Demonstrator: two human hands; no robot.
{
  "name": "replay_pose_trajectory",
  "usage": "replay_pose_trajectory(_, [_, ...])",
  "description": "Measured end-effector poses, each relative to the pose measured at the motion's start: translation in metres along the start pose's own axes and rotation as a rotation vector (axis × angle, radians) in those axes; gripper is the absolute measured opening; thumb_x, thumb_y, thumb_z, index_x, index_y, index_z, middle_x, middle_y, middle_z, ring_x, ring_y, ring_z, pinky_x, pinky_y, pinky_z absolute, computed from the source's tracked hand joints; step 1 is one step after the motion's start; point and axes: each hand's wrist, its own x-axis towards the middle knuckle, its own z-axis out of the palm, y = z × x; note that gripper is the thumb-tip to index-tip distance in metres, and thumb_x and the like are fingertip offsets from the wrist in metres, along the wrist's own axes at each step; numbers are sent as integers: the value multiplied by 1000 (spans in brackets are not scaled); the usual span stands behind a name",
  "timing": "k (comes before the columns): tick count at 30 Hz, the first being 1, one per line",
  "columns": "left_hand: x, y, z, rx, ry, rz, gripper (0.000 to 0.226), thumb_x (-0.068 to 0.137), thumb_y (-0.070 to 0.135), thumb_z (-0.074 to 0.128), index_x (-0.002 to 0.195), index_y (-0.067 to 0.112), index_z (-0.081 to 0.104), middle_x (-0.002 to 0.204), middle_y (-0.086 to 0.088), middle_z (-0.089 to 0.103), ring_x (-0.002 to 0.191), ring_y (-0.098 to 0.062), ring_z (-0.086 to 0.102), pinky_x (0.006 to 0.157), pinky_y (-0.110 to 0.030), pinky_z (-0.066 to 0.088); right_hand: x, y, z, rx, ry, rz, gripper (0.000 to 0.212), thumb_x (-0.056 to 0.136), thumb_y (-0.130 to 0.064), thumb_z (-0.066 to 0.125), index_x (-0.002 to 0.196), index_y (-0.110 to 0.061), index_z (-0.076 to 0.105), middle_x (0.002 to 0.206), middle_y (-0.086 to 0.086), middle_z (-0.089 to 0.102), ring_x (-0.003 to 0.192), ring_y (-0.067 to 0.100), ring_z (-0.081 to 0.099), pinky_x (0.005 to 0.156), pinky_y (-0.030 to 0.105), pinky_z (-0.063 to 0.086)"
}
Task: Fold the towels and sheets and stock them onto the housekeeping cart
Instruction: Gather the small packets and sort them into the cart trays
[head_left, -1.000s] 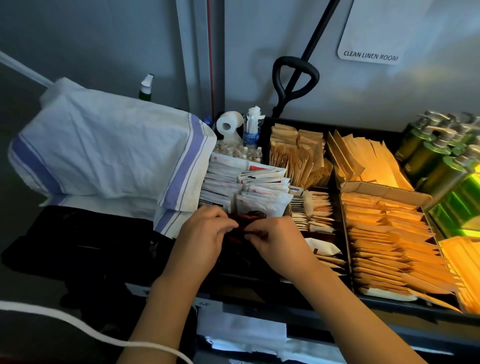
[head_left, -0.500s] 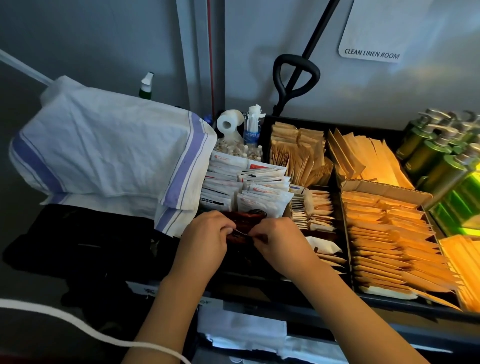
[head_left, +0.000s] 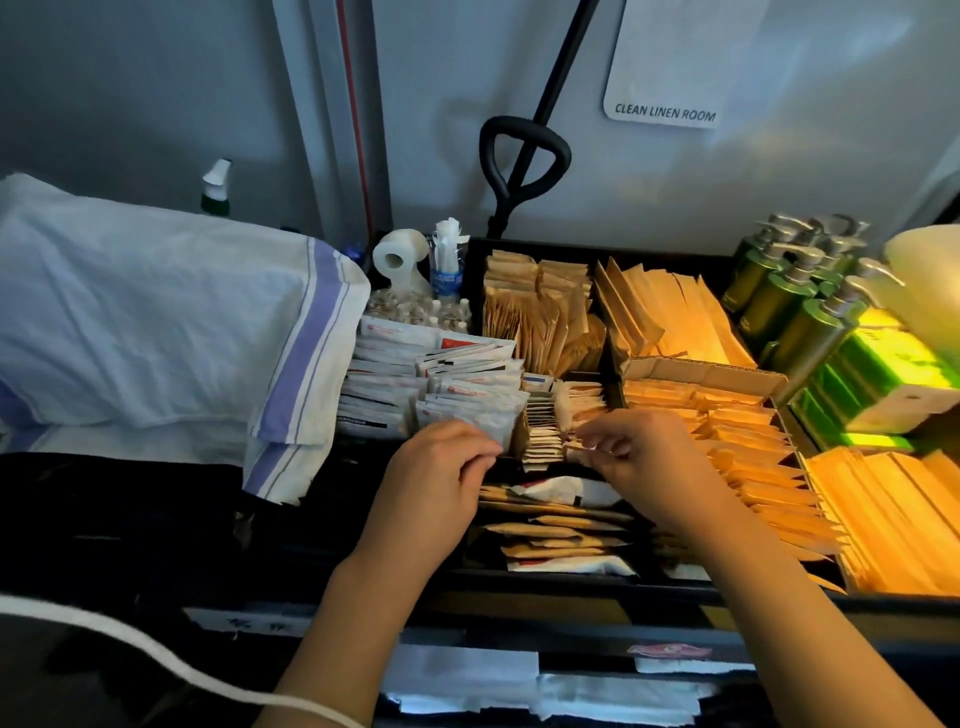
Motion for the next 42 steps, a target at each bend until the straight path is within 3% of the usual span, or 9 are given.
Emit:
replay_pose_trajectory(4, [12,13,22,-10,-67,11,21,95,18,72,114,23,78,109,11,70,103,-3,61,97,-31,53,-7,12,-9,-40,-97,63,36,89,-21,79,124,-28,73,113,-10,73,101,5,65,93,26,56])
replay_pose_trajectory(14, [22,18,61,-4,-207,-73,29,93,25,74,122,29,73,116,17,66,107,-1,58,100,-30,51,-6,21,2,-145,-225,-67,36,93,-24,71,127,-33,71,121,-12,73,107,10,64,97,30,53])
replay_pose_trajectory(18, [22,15,62,5,-186,-111,35,93,26,75,127,28,70,121,14,65,112,-4,59,102,-29,51,-3,21,8,-165,-170,-88,27,97,-21,66,120,-30,76,114,-9,76,102,12,66,92,30,53])
replay_pose_trajectory(22, [22,15,59,-3,-159,-123,36,93,26,75,128,29,70,121,16,65,111,-1,58,100,-22,48,-3,20,4,-83,-111,-62,18,92,-21,74,108,-26,81,103,-7,76,92,11,65,86,32,55])
replay_pose_trajectory(28, [22,15,52,-23,-151,-122,34,92,24,76,125,28,71,116,16,67,104,-2,62,96,-34,55,0,14,-7,-5,-47,10,10,81,-37,85,85,-29,79,85,-18,65,82,4,58,75,31,54])
replay_pose_trajectory(37, [22,12,38,-196,-68,-79,32,88,19,79,119,26,75,105,20,68,99,0,66,88,-32,59,-2,-2,-28,203,99,-73,9,80,-34,85,82,-26,81,80,-15,71,79,6,64,70,35,55])
replay_pose_trajectory(42, [22,6,30,-199,-18,-49,16,91,19,76,107,23,78,98,17,69,94,-5,67,81,-32,58,2,-18,-28,296,135,-145,11,83,-33,85,80,-24,79,79,-12,72,79,12,67,68,33,54])
